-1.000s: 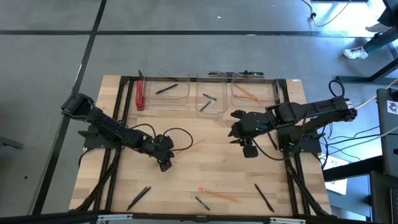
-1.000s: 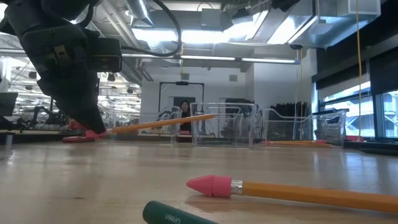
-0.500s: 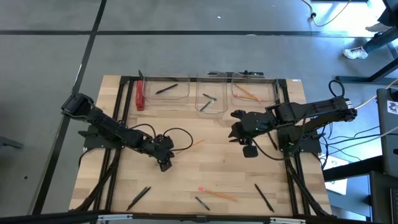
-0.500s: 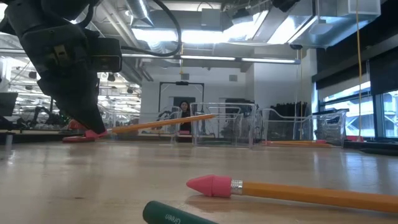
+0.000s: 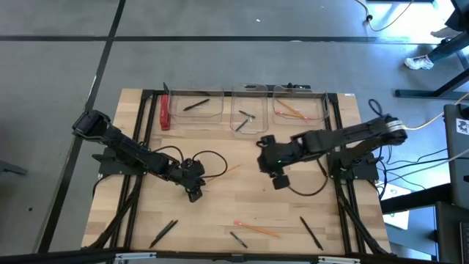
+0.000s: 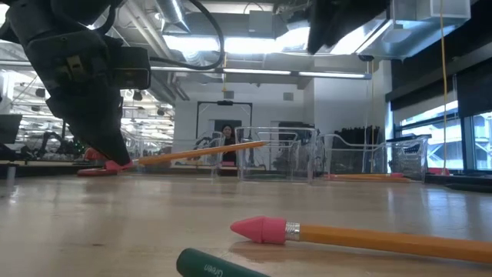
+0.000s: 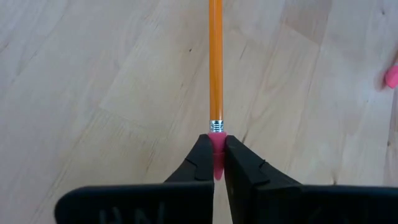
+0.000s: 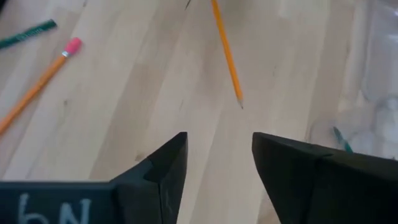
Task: Sort crayons/erasers/pens/pencils in bins
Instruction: Put the orange pencil into the right transparent bin
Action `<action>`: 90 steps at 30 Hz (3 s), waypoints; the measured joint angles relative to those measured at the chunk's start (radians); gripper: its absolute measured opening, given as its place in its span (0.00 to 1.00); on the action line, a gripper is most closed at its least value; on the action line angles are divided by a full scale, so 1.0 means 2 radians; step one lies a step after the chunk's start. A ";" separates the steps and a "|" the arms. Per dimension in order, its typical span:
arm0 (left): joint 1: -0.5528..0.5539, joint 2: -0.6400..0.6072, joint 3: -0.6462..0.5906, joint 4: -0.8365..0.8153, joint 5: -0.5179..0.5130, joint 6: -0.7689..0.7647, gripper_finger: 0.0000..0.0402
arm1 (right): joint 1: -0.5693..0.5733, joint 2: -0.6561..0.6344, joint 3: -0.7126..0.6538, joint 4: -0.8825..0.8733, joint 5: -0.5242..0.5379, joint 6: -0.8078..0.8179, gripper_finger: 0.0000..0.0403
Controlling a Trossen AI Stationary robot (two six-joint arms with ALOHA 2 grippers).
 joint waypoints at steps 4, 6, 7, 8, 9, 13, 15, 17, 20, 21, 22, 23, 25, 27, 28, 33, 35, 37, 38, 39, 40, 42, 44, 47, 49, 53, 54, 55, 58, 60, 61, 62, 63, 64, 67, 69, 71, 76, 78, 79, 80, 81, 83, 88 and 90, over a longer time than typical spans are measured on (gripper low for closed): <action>0.000 0.000 0.000 0.000 0.000 0.000 0.01 | -0.006 0.043 0.000 0.041 0.000 -0.019 0.44; 0.000 0.000 0.000 0.000 0.000 0.000 0.01 | -0.010 0.067 0.000 0.060 0.000 -0.032 0.43; 0.000 0.000 0.000 0.000 0.000 0.000 0.01 | -0.013 0.078 0.000 0.070 0.000 -0.036 0.43; 0.000 0.000 0.000 0.000 0.000 0.000 0.01 | -0.016 0.088 0.000 0.081 0.001 -0.044 0.42; 0.000 0.000 0.000 0.000 0.000 0.000 0.01 | -0.018 0.099 0.000 0.094 0.001 -0.047 0.42; 0.000 0.000 0.000 0.000 0.003 0.000 0.01 | -0.026 0.134 0.000 0.132 0.000 -0.066 0.42; 0.000 0.000 0.000 0.000 0.003 0.000 0.01 | -0.029 0.144 0.000 0.146 0.000 -0.070 0.43; 0.000 0.000 0.000 0.000 0.003 0.000 0.01 | -0.031 0.153 0.000 0.161 0.000 -0.071 0.43; 0.000 0.000 0.000 0.000 0.003 0.000 0.01 | -0.033 0.167 0.000 0.172 0.000 -0.072 0.43; 0.000 0.000 0.000 0.000 0.003 0.000 0.01 | -0.034 0.171 0.000 0.177 0.000 -0.072 0.43; 0.000 0.000 0.000 0.000 0.003 0.000 0.01 | -0.035 0.174 0.000 0.181 0.000 -0.074 0.43; 0.000 0.000 0.000 0.000 0.003 0.000 0.01 | -0.035 0.177 0.000 0.184 0.000 -0.077 0.43; 0.000 0.000 0.000 0.000 0.003 0.000 0.01 | -0.036 0.183 0.000 0.185 0.000 -0.085 0.43; 0.000 0.000 0.000 0.000 0.003 0.000 0.01 | -0.037 0.187 0.000 0.186 0.000 -0.089 0.43; 0.000 0.000 0.000 0.000 0.003 0.000 0.01 | -0.039 0.189 0.000 0.188 0.000 -0.090 0.43; 0.000 0.000 0.000 0.000 0.003 0.000 0.01 | -0.049 0.196 0.000 0.194 0.000 -0.091 0.43; 0.000 0.000 0.000 0.000 0.003 0.000 0.01 | -0.054 0.198 0.000 0.196 0.000 -0.091 0.43; 0.000 0.000 0.000 0.000 0.004 -0.001 0.01 | -0.059 0.200 0.000 0.198 0.000 -0.091 0.43; 0.000 0.000 0.000 0.000 0.004 -0.001 0.01 | -0.060 0.202 0.000 0.196 -0.001 -0.091 0.43; 0.000 0.000 0.000 0.000 0.004 -0.001 0.01 | -0.062 0.204 0.000 0.199 -0.002 -0.091 0.43; 0.000 0.000 0.000 0.000 0.004 0.000 0.01 | -0.064 0.205 0.000 0.201 -0.004 -0.091 0.43; 0.000 0.000 0.000 0.000 0.003 -0.001 0.01 | -0.066 0.205 0.000 0.200 -0.005 -0.091 0.43; 0.000 0.000 0.000 0.000 0.003 -0.001 0.01 | -0.066 0.208 0.000 0.204 -0.008 -0.091 0.43; 0.000 0.000 0.000 0.000 0.004 -0.001 0.01 | -0.066 0.210 0.000 0.202 -0.020 -0.091 0.43; 0.000 0.000 0.000 0.000 0.003 -0.001 0.01 | -0.066 0.213 0.000 0.205 -0.032 -0.091 0.43; 0.000 0.000 0.000 0.000 0.003 -0.001 0.01 | -0.066 0.219 0.000 0.202 -0.040 -0.090 0.43; 0.000 0.000 0.000 0.000 0.003 -0.002 0.01 | -0.066 0.219 0.000 0.202 -0.040 -0.090 0.43; 0.000 0.000 0.000 0.000 0.003 -0.002 0.01 | -0.066 0.219 0.000 0.203 -0.040 -0.090 0.43; 0.000 0.000 0.000 0.000 0.003 -0.002 0.01 | -0.066 0.219 0.000 0.203 -0.040 -0.090 0.43; 0.000 0.000 0.000 0.000 0.003 -0.002 0.01 | -0.066 0.219 0.000 0.203 -0.040 -0.090 0.43; 0.000 0.000 0.000 0.000 0.003 -0.002 0.01 | -0.066 0.219 0.000 0.203 -0.040 -0.090 0.43; 0.000 0.000 0.000 0.000 0.003 -0.002 0.01 | -0.066 0.219 0.000 0.203 -0.040 -0.090 0.43; 0.000 0.000 0.000 0.000 0.003 -0.002 0.01 | -0.066 0.219 0.000 0.203 -0.040 -0.090 0.43; 0.000 0.000 0.000 0.000 0.003 -0.002 0.01 | -0.066 0.219 0.000 0.203 -0.040 -0.090 0.43; 0.000 0.000 0.000 0.000 0.003 -0.002 0.01 | -0.068 0.219 0.000 0.203 -0.040 -0.090 0.43; 0.000 0.000 0.000 0.000 0.003 -0.002 0.01 | -0.071 0.219 0.000 0.203 -0.040 -0.091 0.41; 0.000 0.000 0.000 0.000 0.003 -0.002 0.01 | -0.073 0.219 0.000 0.203 -0.040 -0.090 0.39; 0.000 0.000 0.000 0.000 0.003 -0.002 0.01 | -0.078 0.219 0.000 0.203 -0.040 -0.090 0.30; 0.000 0.000 0.000 0.000 0.003 -0.003 0.01 | -0.078 0.219 0.000 0.203 -0.040 -0.090 0.25; 0.000 0.000 0.000 0.000 0.003 -0.004 0.01 | -0.078 0.219 0.000 0.203 -0.040 -0.090 0.23; 0.000 0.000 0.000 0.000 0.003 -0.004 0.01 | -0.078 0.219 0.000 0.202 -0.040 -0.090 0.20; 0.000 0.000 0.000 0.000 0.003 -0.004 0.01 | -0.078 0.219 0.000 0.202 -0.040 -0.090 0.17; 0.000 0.000 0.000 0.000 0.003 -0.004 0.01 | -0.078 0.219 0.000 0.201 -0.042 -0.092 0.12; 0.000 0.000 0.000 -0.003 -0.002 -0.004 0.01 | -0.077 0.219 -0.001 0.197 -0.047 -0.095 0.07; 0.000 0.000 0.000 -0.003 -0.002 -0.004 0.01 | -0.078 0.219 -0.001 0.197 -0.048 -0.095 0.07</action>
